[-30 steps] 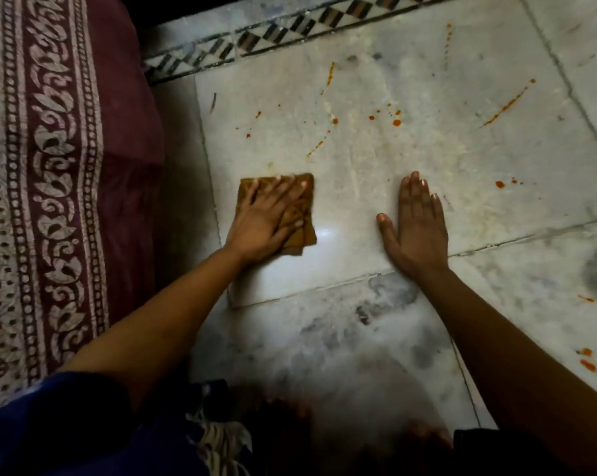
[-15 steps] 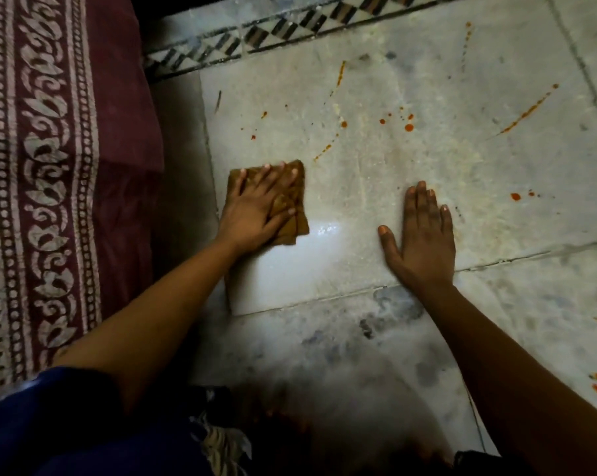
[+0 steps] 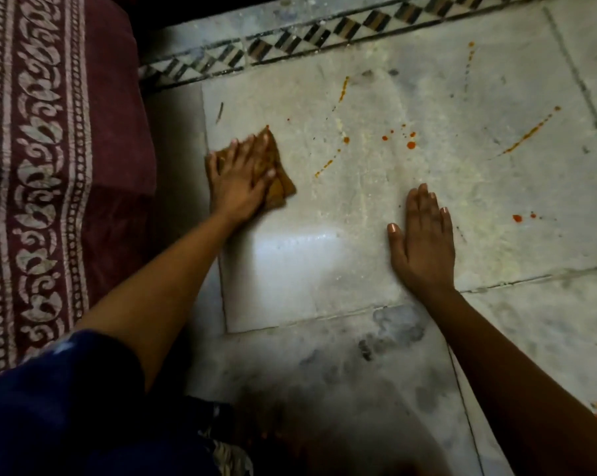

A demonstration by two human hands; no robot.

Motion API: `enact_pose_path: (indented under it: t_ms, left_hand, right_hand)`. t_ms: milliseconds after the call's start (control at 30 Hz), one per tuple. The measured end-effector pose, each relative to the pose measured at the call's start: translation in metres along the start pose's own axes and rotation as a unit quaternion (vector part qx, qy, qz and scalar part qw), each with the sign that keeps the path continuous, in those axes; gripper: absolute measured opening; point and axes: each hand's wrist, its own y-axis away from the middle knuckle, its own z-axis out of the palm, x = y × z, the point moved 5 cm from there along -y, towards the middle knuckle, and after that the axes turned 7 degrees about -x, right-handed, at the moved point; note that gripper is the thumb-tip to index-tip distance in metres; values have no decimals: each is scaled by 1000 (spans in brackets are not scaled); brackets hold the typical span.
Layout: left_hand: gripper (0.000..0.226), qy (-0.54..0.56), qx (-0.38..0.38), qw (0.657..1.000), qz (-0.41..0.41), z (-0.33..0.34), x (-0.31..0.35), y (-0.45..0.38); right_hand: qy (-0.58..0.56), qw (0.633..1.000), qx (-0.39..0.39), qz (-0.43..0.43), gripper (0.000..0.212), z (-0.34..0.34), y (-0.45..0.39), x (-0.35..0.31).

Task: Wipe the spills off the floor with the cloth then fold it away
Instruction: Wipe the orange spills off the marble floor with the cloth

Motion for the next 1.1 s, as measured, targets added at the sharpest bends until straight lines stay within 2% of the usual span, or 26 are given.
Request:
enact_pose_path:
  t_ms: [67,133,200,267,367,433,533,600,667,733,833,900,967,1100]
  left_hand:
    - [58,25,1,998,-59,-15,-10,-36]
    - [57,22,-1,997,-76,-26,-6,-63]
    - [57,7,-2,999,-33,-28,19,-67]
    - [58,-5,-13,998,53,-14,46,-38]
    - [62,-20,-27,991,132,0,38,25]
    - [64,-31,-16,994,104,0,11,42]
    - [63,-24,11,1000,-2,-14,-15,9]
    - [61,-14,27,998,-57,-24,-10,-32]
    - [59,-9,24,997,-74,-30,10,-74]
    - [59,-8,14,999,-44,-28,42,-93]
    - [64,-22,-11,996,81,-15,81,-65]
    - [63,-35,-24,987,153,-9,78,-38]
    - [61,-38,-23,986,163,-10,62,-36]
    - [60,-17,-5,996,84,-27,62,-102]
  right_hand:
    - [-6,1000,8,12,66,-2,-2,-2]
    - [-2,1000,18,21,67,-3,-1,-2]
    - [12,999,13,31,67,-4,-1,-1]
    - [28,999,14,37,67,-3,8,2]
    - [33,998,8,45,65,-1,11,2]
    - [35,998,0,48,65,-3,8,1]
    - [29,998,3,51,65,-6,6,1]
    - [29,998,2,51,65,-5,7,1]
    - [33,998,4,53,66,-4,6,2]
    - [34,998,3,56,66,-4,5,3]
    - [36,998,-2,57,66,-5,5,2]
    - [37,998,-1,59,65,-6,5,2]
    - [37,997,0,62,65,-7,4,3]
    - [36,998,2,60,65,-6,4,2]
